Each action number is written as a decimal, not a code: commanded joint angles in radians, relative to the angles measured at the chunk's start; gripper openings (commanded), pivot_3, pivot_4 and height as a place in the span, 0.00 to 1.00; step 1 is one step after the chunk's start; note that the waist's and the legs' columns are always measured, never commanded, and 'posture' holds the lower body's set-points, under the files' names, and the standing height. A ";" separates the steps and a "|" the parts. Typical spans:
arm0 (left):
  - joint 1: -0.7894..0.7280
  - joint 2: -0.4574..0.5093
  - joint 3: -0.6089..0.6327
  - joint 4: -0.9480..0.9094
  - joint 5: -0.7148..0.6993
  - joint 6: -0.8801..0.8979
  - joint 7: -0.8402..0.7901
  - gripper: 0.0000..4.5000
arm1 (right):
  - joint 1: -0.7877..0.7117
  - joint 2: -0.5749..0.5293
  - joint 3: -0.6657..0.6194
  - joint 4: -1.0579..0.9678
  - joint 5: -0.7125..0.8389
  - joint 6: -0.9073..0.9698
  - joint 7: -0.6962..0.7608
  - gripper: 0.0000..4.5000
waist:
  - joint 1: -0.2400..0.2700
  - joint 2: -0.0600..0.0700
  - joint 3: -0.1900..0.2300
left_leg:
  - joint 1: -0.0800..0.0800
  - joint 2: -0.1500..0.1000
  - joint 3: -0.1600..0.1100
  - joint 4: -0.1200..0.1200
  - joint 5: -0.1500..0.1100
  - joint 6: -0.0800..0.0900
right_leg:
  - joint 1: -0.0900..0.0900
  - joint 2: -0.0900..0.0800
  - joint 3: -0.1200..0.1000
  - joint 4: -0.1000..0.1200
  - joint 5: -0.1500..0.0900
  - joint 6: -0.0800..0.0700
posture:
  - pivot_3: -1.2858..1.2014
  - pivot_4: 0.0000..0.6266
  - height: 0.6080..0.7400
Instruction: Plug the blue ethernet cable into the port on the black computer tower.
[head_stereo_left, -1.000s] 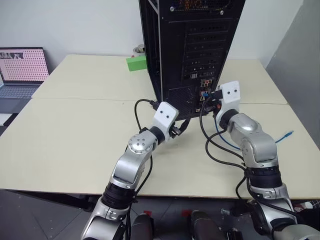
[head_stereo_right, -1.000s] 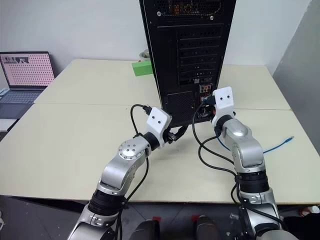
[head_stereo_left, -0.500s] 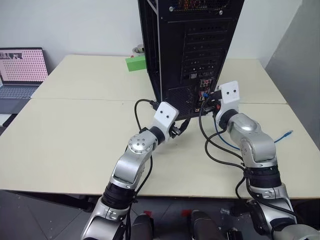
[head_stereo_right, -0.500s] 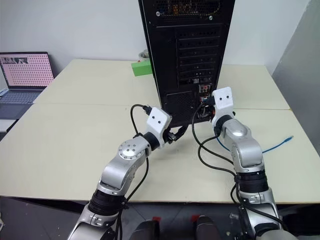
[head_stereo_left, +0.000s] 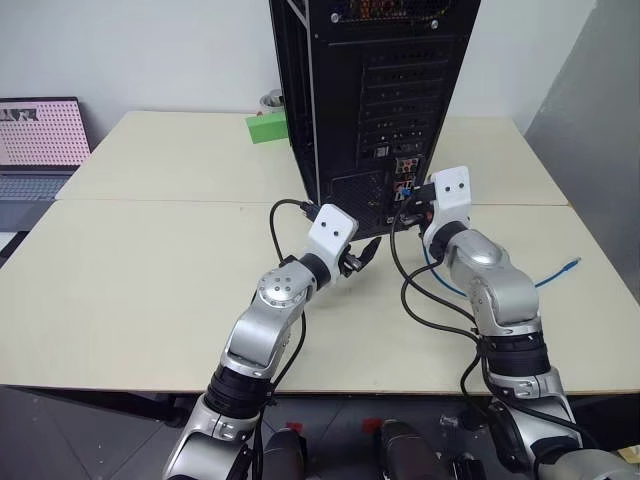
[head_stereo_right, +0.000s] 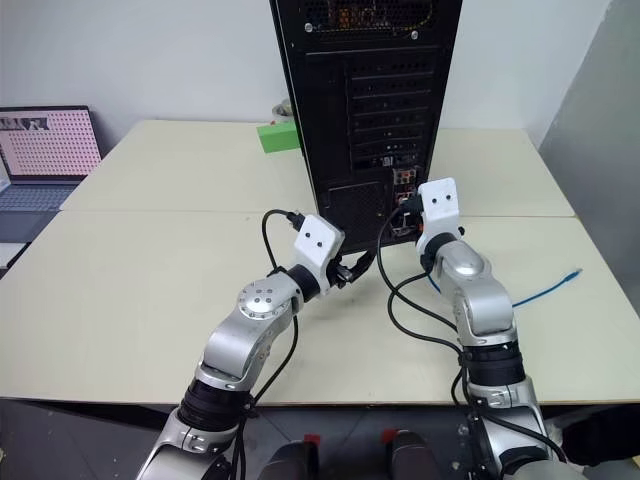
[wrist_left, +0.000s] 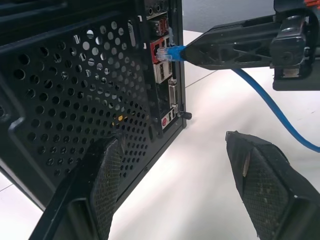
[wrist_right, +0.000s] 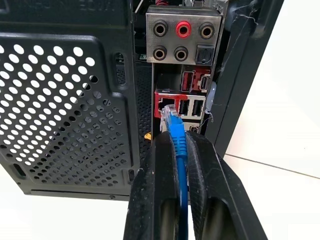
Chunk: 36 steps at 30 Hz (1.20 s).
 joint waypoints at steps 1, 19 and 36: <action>-0.017 -0.007 0.007 -0.043 0.001 -0.006 0.008 0.76 | -0.037 0.012 -0.018 -0.035 0.001 -0.015 -0.015 0.00 | -0.001 0.000 0.000 | 0.000 0.000 0.000 0.000 0.000 0.000 | 0.000 0.000 0.000 0.000 0.000 0.000 | 0.52 0.24 1.00; -0.013 0.004 0.003 -0.049 0.004 -0.007 0.004 0.76 | -0.060 0.040 -0.026 -0.059 0.004 -0.008 -0.038 0.00 | -0.006 0.000 0.000 | 0.000 0.000 0.000 0.000 0.000 0.000 | -0.001 0.000 0.000 0.000 0.000 0.000 | 0.52 0.24 1.00; -0.008 0.008 0.012 -0.051 -0.005 -0.002 0.001 0.76 | -0.036 0.059 0.011 -0.090 -0.032 -0.019 -0.069 0.00 | -0.005 0.000 0.000 | -0.006 0.000 0.000 -0.001 0.000 0.000 | -0.006 0.000 0.000 -0.001 0.000 0.000 | 0.52 0.24 1.00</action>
